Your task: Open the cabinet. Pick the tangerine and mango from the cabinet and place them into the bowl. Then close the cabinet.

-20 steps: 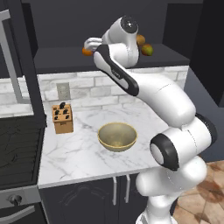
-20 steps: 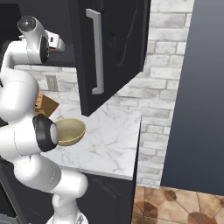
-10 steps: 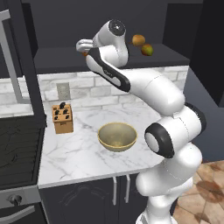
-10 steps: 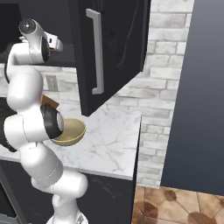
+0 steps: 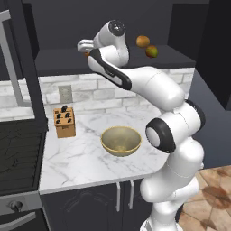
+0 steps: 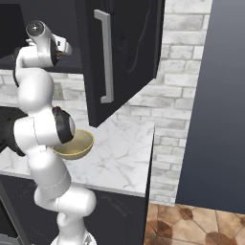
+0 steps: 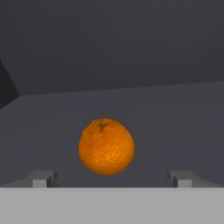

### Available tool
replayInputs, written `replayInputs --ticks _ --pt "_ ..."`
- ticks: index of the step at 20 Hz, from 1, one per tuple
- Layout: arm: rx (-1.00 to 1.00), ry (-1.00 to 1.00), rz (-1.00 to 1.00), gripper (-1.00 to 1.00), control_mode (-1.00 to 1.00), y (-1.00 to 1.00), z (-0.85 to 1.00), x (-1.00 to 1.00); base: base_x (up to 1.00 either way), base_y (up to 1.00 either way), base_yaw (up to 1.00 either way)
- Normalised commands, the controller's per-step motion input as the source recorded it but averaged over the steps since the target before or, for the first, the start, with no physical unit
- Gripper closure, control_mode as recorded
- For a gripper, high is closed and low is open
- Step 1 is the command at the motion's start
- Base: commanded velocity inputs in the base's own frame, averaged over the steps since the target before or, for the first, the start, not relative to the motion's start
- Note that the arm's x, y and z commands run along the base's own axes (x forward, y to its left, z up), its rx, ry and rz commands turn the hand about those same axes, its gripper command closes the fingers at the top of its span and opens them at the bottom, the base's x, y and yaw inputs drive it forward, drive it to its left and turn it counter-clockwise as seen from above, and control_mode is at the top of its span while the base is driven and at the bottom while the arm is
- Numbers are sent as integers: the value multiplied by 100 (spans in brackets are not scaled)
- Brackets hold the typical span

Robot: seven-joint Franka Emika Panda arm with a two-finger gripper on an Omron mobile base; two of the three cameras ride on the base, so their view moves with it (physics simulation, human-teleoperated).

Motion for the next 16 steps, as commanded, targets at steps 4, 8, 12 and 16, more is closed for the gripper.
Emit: replayInputs --ticks 4,8,12,16 --pt "0 0 -1 -100 -100 12 -9 39 0 0 0" --pt "0 0 -1 -100 -100 19 -6 36 0 0 0" --pt "0 0 -1 -100 -100 30 -10 34 0 0 0" --pt "0 0 -1 -100 -100 33 -15 32 0 0 0"
